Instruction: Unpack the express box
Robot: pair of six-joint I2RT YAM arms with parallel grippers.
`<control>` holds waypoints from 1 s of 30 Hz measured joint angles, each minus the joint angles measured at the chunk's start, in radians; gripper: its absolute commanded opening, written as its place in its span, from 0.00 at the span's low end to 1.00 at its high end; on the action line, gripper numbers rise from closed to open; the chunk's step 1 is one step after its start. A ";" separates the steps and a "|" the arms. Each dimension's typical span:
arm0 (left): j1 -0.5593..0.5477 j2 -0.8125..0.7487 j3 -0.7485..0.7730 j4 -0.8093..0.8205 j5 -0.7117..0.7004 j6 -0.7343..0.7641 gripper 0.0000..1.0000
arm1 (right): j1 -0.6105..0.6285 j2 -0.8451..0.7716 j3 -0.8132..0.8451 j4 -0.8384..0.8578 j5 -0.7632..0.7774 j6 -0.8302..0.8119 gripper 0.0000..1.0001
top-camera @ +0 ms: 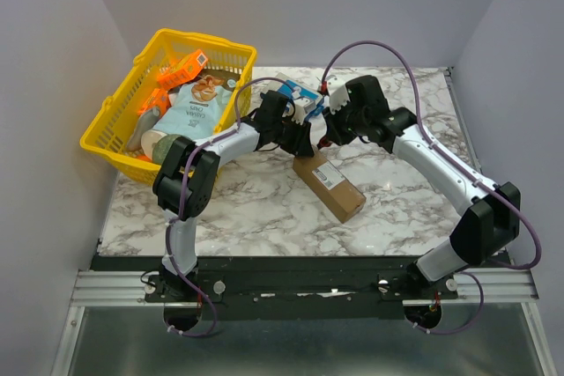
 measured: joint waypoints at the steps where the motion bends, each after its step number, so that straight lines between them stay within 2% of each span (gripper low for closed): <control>1: 0.000 0.000 0.001 -0.001 0.001 0.001 0.37 | 0.000 0.002 0.000 0.000 0.000 0.000 0.00; 30: 0.000 0.016 0.024 -0.013 0.010 0.007 0.37 | 0.018 0.009 -0.006 -0.006 0.024 -0.058 0.00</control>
